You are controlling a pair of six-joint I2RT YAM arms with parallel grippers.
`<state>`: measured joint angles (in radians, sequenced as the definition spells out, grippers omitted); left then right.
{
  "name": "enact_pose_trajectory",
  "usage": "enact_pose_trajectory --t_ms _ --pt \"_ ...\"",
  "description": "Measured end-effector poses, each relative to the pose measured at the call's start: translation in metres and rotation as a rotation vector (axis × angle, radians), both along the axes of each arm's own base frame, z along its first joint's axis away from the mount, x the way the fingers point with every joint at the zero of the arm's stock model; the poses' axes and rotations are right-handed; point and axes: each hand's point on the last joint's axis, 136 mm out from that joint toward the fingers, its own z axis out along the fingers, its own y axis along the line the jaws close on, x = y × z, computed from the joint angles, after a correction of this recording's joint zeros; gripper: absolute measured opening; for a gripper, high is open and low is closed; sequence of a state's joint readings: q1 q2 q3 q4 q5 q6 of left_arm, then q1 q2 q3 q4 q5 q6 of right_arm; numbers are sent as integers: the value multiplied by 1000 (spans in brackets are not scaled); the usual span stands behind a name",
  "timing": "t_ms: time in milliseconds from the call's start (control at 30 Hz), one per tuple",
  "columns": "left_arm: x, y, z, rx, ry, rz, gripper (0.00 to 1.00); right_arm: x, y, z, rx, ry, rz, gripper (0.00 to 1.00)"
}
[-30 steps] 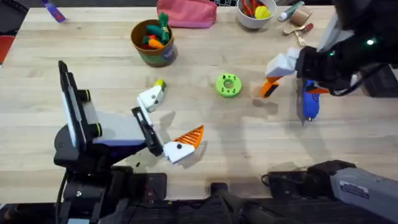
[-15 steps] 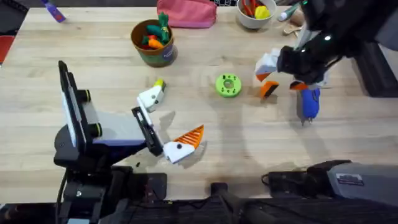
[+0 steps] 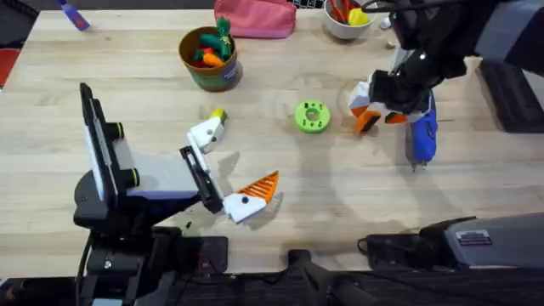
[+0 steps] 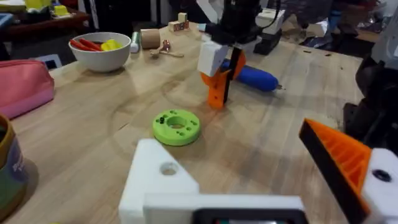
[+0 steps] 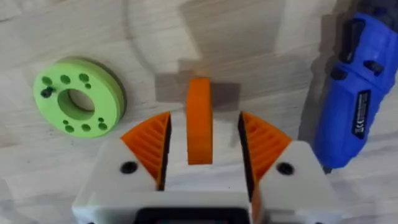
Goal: Pick up the gripper from the table and insert it into the empty holder that is missing its gripper. Then pick up a screw, insert it into the mounting hole, and use the screwdriver to tighten it. Finally, clean up the table by picking up the vegetable and placing it into the bucket.
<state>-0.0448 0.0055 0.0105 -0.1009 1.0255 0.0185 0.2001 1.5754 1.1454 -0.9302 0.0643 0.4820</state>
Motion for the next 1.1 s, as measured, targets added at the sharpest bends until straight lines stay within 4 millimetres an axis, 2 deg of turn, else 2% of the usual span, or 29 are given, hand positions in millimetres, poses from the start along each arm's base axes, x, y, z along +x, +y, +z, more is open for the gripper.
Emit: enact_pose_trajectory --t_ms 267,367,467,500,767,1000,1100 --pt "0 0 0 0 0 0 985 0 -1 0 -6 2 27 355" --pt "0 0 0 0 0 0 985 0 -1 0 -7 2 33 222" --pt "0 0 0 0 0 0 985 0 -1 0 -8 1 42 40" --pt "0 0 0 0 0 0 985 0 0 0 -8 0 41 16" --pt "0 0 0 0 0 0 985 0 -1 0 -8 1 44 13" --pt "0 0 0 0 0 0 985 -8 1 1 4 35 49 11" --pt "0 0 0 0 0 0 985 -4 7 12 23 -9 61 10"
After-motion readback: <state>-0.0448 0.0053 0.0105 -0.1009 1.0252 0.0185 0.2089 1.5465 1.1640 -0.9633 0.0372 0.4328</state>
